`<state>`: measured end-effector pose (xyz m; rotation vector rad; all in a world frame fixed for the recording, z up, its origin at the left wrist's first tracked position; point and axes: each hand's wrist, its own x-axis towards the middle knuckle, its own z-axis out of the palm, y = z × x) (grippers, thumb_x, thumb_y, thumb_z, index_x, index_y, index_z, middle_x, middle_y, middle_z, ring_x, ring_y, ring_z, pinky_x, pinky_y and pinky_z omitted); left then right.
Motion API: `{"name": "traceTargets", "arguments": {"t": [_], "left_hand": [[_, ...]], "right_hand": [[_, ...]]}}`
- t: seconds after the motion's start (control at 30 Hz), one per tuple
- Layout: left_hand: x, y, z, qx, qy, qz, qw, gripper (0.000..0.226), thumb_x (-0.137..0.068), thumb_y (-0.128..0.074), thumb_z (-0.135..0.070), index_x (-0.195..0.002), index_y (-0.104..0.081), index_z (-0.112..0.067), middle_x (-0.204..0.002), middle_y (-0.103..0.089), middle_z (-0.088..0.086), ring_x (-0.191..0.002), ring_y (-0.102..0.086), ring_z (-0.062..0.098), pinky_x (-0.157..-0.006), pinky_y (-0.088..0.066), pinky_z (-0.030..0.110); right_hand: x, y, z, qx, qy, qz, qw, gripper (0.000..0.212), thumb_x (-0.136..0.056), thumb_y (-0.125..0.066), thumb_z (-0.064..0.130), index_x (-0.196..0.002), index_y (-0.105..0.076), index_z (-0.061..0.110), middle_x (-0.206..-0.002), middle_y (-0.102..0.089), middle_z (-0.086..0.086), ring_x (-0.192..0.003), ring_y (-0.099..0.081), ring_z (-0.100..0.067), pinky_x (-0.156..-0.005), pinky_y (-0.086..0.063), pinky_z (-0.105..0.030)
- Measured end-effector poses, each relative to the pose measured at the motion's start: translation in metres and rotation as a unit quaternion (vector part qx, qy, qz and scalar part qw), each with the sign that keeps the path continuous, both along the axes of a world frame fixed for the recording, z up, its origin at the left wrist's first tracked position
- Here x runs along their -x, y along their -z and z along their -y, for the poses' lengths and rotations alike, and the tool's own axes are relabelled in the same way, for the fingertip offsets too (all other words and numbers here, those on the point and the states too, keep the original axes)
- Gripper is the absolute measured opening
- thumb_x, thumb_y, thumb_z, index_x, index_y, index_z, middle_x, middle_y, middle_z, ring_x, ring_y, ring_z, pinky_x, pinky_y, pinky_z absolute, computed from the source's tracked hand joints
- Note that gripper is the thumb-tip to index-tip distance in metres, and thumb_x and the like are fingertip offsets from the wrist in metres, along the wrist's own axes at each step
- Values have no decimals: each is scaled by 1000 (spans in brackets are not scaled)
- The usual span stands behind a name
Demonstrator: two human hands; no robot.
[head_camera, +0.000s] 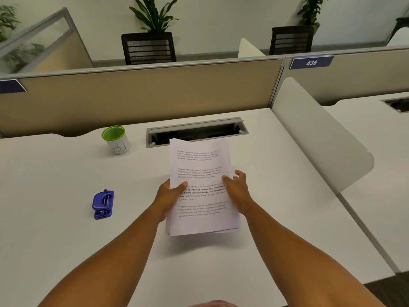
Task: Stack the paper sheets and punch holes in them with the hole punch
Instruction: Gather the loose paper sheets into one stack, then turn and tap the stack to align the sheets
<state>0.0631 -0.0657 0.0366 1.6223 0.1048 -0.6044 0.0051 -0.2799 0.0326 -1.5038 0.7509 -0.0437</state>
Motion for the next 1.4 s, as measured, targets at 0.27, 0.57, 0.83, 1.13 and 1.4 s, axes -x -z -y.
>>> {"name": "traceTargets", "arguments": {"t": [0.27,0.57,0.83,1.13,1.4], "left_hand": [[-14,-15,0,-2,-37,58,998,20,-88,-73,-23,-104,-65,-32,-102,-73,-7,-87,-73,16,-57,-57,24],[-21,-24,11,-4,-55,139,989,32,-85,-76,-25,-114,-64,-29,-104,-70,-9,-94,-66,15,-66,-55,23],[-17,-19,11,-7,-68,143,987,39,-87,-74,-27,-124,-63,-23,-110,-70,2,-100,-65,26,-84,-57,46],[-16,-13,1,-16,-16,135,991,32,-87,-74,-21,-114,-62,-32,-108,-68,-5,-99,-63,22,-77,-55,35],[-20,-26,0,-4,-21,124,992,26,-85,-75,-30,-110,-66,-28,-102,-73,-7,-91,-70,17,-59,-56,23]], "right_hand": [[-5,-16,15,97,-49,57,992,11,-94,-56,18,-104,-53,14,-103,-66,-3,-90,-67,-16,-69,-55,-26],[-9,-26,1,210,-36,178,961,24,-96,-57,20,-111,-39,22,-99,-55,12,-86,-61,-8,-64,-53,-15],[-2,-17,-2,253,-66,178,949,25,-96,-56,23,-116,-41,25,-110,-59,4,-91,-63,-18,-67,-56,-17],[3,-2,0,270,-107,151,945,34,-94,-60,26,-124,-44,22,-119,-62,2,-93,-61,-15,-72,-55,-20],[0,-19,5,238,-81,181,951,13,-96,-56,22,-108,-52,25,-98,-64,13,-83,-65,-5,-59,-51,-10]]}}
